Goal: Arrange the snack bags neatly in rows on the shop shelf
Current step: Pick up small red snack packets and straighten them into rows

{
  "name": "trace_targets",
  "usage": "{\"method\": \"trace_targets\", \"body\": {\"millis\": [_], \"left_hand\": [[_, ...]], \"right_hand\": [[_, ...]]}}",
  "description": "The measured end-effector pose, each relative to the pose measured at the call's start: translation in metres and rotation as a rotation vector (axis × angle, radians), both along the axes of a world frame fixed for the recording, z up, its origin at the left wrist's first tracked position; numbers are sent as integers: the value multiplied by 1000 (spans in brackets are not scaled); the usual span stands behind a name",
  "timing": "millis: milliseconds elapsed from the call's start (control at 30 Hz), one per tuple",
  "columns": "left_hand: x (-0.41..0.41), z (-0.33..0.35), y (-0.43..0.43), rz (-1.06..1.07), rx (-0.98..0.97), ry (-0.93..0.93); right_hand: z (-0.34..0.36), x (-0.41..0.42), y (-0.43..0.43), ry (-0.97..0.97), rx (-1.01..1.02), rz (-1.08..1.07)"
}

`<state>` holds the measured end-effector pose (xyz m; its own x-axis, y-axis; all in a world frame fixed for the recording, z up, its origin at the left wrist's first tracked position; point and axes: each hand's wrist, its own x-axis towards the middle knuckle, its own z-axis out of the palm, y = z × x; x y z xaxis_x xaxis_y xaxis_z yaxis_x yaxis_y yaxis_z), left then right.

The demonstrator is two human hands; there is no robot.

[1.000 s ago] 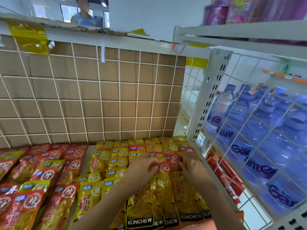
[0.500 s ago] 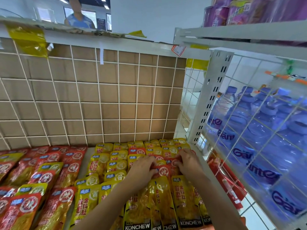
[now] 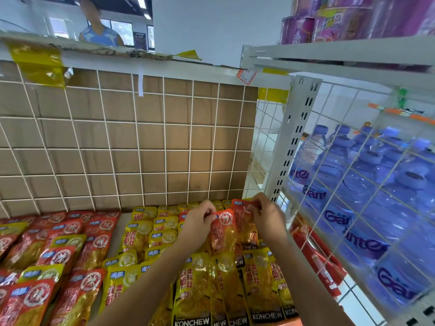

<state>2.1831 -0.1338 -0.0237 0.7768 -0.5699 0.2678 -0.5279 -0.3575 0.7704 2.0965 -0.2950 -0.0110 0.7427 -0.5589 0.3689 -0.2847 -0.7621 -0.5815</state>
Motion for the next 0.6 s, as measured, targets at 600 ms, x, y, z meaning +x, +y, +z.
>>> {"method": "trace_targets", "body": {"millis": [600], "left_hand": [[10,52,57,114,-418,-66]], "right_hand": [[41,-41,17,-350,83,31]]}}
